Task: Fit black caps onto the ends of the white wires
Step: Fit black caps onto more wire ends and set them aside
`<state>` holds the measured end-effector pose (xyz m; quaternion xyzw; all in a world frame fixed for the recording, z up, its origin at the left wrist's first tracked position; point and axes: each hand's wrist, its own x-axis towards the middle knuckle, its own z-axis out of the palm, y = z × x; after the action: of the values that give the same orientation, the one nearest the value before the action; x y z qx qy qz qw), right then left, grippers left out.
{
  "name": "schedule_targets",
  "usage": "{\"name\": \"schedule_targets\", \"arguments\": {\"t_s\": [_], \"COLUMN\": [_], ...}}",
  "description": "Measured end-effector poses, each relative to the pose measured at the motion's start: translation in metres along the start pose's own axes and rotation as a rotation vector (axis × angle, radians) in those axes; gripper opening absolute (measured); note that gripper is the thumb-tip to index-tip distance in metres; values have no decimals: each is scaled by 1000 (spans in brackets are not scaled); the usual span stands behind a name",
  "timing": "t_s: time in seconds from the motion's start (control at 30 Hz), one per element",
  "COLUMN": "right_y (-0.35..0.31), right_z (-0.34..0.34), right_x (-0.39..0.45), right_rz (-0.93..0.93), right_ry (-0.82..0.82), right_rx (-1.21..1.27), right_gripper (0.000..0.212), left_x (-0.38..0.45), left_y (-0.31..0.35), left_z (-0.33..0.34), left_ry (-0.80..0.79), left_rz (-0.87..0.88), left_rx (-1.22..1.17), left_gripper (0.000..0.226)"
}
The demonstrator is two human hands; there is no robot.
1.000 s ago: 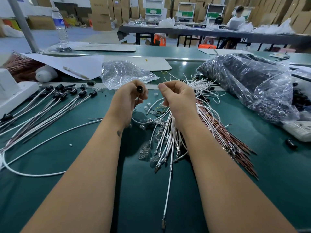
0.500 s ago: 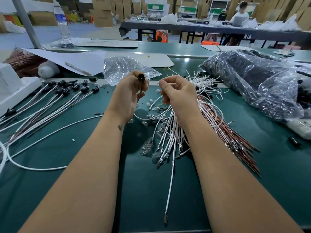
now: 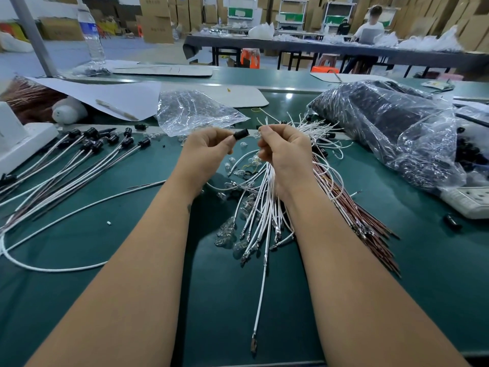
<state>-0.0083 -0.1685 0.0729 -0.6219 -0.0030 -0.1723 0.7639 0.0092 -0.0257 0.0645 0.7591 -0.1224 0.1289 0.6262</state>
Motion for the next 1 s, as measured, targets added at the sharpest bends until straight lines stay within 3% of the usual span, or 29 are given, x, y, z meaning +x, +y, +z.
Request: {"name": "schedule_targets", "arguments": {"t_s": [0.4, 1.0], "right_y": [-2, 2], "right_z": [1, -2], "right_x": [-4, -3], "right_rz": [-83, -24], "right_ry": [8, -40], "right_rx": [-153, -126], "right_gripper": [13, 15], "left_x": [-1, -3], "left_y": [-2, -2], "left_z": [0, -2], "left_ry": [-56, -71], "left_rz": [39, 24], "left_rx": [46, 7], "left_gripper": [17, 15]}}
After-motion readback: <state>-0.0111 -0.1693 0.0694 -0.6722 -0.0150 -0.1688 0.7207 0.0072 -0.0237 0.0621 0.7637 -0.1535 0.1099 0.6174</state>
